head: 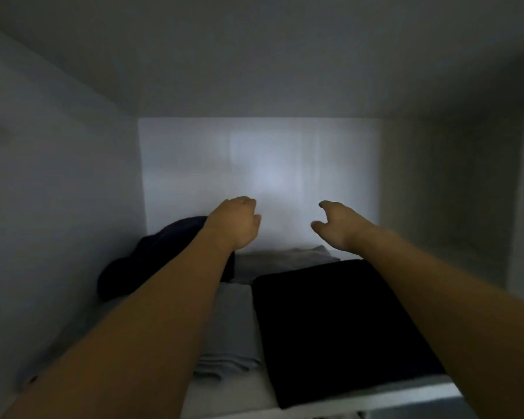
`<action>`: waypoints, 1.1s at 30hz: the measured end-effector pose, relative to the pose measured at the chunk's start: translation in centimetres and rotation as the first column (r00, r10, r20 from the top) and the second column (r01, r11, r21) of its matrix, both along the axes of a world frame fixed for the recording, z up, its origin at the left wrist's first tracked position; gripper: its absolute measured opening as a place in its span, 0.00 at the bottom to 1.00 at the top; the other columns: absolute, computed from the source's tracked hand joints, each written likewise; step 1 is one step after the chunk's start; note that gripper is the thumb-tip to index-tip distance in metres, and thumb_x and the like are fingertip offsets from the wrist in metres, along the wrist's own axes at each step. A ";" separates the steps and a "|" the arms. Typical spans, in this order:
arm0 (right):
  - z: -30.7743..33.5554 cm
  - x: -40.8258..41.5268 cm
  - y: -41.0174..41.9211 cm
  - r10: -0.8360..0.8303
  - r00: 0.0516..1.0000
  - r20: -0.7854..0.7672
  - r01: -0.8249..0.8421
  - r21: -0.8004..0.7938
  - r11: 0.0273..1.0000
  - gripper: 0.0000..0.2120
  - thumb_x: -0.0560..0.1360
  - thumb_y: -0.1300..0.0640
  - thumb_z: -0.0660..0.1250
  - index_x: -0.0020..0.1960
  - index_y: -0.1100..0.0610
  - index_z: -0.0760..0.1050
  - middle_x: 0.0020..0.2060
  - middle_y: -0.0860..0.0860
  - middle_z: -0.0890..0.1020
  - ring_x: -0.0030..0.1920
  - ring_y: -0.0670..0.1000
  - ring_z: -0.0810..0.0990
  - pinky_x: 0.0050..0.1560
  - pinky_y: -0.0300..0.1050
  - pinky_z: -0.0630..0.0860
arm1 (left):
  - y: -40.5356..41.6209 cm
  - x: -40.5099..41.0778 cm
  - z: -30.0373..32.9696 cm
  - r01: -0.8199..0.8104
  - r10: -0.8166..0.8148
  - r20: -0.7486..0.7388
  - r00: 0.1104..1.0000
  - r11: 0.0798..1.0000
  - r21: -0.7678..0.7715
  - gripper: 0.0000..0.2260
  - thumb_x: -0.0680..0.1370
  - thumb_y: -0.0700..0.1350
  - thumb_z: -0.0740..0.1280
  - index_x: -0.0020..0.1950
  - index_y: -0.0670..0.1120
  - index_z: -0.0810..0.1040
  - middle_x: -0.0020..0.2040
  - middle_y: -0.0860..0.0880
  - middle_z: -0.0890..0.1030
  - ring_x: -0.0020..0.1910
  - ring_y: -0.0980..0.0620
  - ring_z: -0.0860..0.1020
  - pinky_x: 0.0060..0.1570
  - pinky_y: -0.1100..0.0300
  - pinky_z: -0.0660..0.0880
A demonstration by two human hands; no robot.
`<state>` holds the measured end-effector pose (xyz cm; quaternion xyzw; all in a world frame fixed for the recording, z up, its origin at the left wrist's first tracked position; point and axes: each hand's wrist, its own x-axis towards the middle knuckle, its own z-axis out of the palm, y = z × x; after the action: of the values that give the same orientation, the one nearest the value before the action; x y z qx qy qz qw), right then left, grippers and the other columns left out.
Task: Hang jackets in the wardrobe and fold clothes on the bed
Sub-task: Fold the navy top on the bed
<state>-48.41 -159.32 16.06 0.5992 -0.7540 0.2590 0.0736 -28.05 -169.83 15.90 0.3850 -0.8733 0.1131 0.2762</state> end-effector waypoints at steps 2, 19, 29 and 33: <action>-0.4 -1.4 3.7 -0.062 0.998 0.003 0.062 0.008 0.998 0.29 0.81 0.49 0.58 0.77 0.58 0.56 0.75 0.57 0.62 0.72 0.60 0.65 0.68 0.52 0.65 | 2.6 -2.4 0.0 0.072 -0.072 0.017 0.997 0.997 -0.004 0.20 0.84 0.48 0.55 0.72 0.37 0.68 0.72 0.40 0.70 0.68 0.42 0.69 0.68 0.55 0.63; -1.2 -2.1 37.6 -0.689 0.721 -0.069 0.691 0.002 0.723 0.30 0.79 0.49 0.60 0.76 0.59 0.56 0.73 0.58 0.65 0.71 0.61 0.66 0.70 0.54 0.65 | 28.4 -15.1 0.1 0.646 -0.636 0.113 0.763 0.757 -0.096 0.18 0.82 0.48 0.58 0.67 0.39 0.71 0.68 0.40 0.73 0.67 0.41 0.70 0.68 0.51 0.63; -4.5 7.7 73.5 -0.928 0.364 -0.075 0.931 -0.009 0.365 0.22 0.79 0.52 0.58 0.70 0.61 0.64 0.68 0.57 0.71 0.66 0.59 0.71 0.64 0.52 0.69 | 61.7 -14.8 -2.1 0.903 -0.897 0.105 0.429 0.424 -0.074 0.16 0.81 0.46 0.57 0.64 0.39 0.72 0.66 0.41 0.74 0.65 0.42 0.71 0.65 0.54 0.64; -6.4 14.4 88.2 -0.978 0.188 -0.093 0.982 0.000 0.189 0.23 0.79 0.51 0.58 0.71 0.60 0.64 0.69 0.57 0.71 0.67 0.60 0.70 0.66 0.52 0.67 | 77.3 -12.0 -4.1 0.968 -0.964 0.100 0.248 0.245 -0.047 0.15 0.82 0.47 0.55 0.63 0.41 0.72 0.66 0.44 0.74 0.65 0.44 0.70 0.67 0.53 0.62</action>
<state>-34.03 -71.09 9.62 -0.0067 -0.9669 0.1086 0.2309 -40.07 -92.49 11.78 -0.2478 -0.9258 -0.0274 0.2841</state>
